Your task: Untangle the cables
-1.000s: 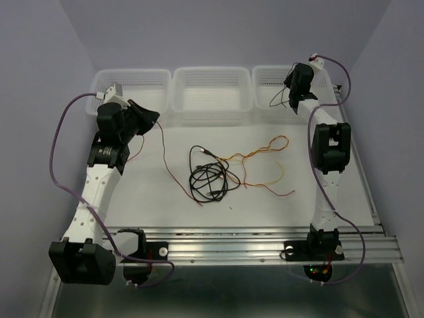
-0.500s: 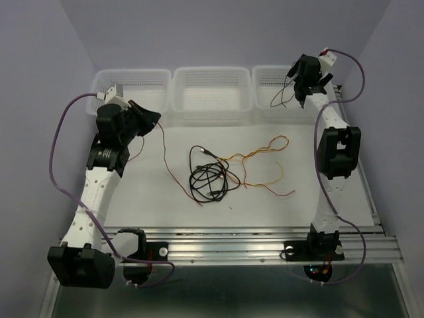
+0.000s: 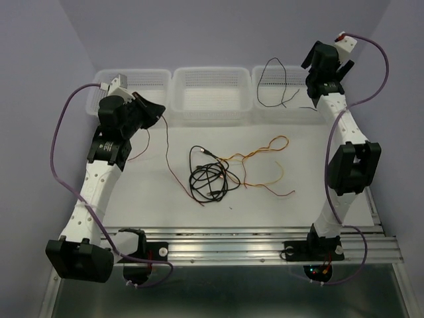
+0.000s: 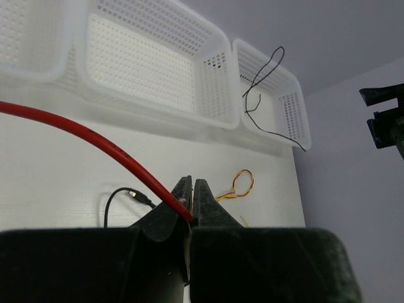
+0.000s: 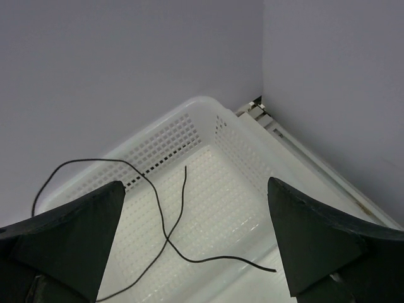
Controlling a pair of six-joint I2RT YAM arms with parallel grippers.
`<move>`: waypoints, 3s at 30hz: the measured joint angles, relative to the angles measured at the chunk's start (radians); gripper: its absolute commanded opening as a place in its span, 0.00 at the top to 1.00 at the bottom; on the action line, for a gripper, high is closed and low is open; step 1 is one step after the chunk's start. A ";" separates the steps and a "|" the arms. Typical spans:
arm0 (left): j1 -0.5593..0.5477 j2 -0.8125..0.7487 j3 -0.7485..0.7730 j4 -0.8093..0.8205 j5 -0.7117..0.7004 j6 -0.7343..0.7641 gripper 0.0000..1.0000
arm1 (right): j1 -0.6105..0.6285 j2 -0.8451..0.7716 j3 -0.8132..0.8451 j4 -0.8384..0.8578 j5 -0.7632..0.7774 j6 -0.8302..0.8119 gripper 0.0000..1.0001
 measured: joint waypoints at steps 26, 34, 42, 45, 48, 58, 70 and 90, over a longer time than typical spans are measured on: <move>-0.182 0.868 1.369 0.250 0.294 -0.042 1.00 | 0.000 -0.578 -0.628 0.145 -0.482 -0.059 0.00; -0.182 1.034 1.387 0.561 0.186 -0.071 1.00 | 0.000 -0.584 -0.701 0.162 -0.578 -0.059 0.00; -0.182 1.265 1.389 0.724 0.106 -0.078 1.00 | 0.000 -0.597 -0.719 0.167 -0.587 -0.058 0.00; -0.182 1.347 1.389 0.745 0.084 -0.080 1.00 | 0.000 -0.599 -0.721 0.167 -0.595 -0.053 0.00; -0.182 1.414 1.389 0.749 0.058 -0.084 1.00 | 0.000 -0.602 -0.733 0.177 -0.601 -0.047 0.00; -0.200 1.439 1.392 0.835 -0.031 -0.074 1.00 | 0.000 -0.591 -0.748 0.194 -0.608 -0.035 0.00; -0.236 1.389 1.412 1.067 -0.025 -0.141 1.00 | 0.000 -0.566 -0.748 0.198 -0.605 -0.035 0.00; -0.201 1.612 1.326 1.010 -0.069 -0.313 0.46 | 0.000 -0.554 -0.748 0.201 -0.592 -0.036 0.00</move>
